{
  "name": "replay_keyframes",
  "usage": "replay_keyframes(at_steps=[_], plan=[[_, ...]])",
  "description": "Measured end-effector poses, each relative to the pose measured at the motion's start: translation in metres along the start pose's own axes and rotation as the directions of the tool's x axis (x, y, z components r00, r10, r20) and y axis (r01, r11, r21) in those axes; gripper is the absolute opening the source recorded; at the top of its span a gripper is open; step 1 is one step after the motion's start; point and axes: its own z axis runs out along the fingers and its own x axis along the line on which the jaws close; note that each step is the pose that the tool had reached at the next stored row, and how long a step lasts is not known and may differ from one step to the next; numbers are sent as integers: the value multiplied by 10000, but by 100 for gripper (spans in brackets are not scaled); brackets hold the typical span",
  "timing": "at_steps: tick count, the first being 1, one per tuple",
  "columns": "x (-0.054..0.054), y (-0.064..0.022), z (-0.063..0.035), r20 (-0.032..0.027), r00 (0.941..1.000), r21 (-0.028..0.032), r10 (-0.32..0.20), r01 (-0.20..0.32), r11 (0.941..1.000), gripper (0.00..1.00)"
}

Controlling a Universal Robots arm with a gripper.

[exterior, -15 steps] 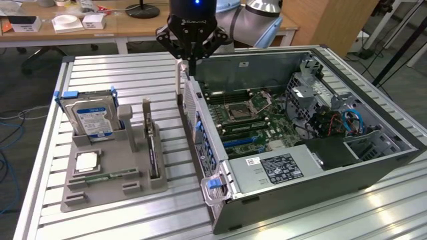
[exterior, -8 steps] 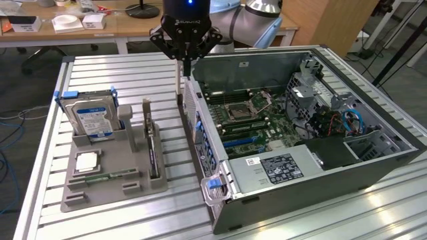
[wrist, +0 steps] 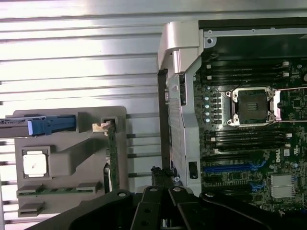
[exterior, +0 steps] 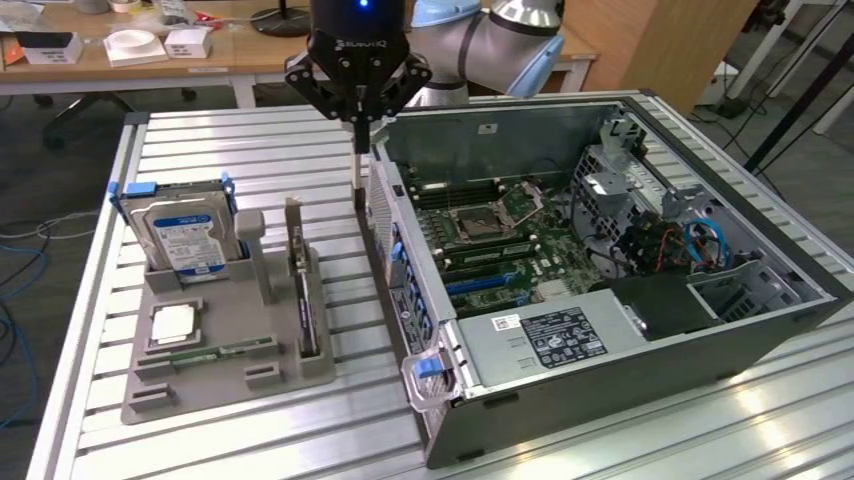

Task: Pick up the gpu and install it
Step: 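Reach for the gpu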

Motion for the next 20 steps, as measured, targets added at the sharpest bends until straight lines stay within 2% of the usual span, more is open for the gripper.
replay_keyframes(at_steps=[11,20], plan=[[145,-11,-4,0,10000,0,0,0,10000,11],[215,-16,-5,1,10000,-1,0,0,10000,11]])
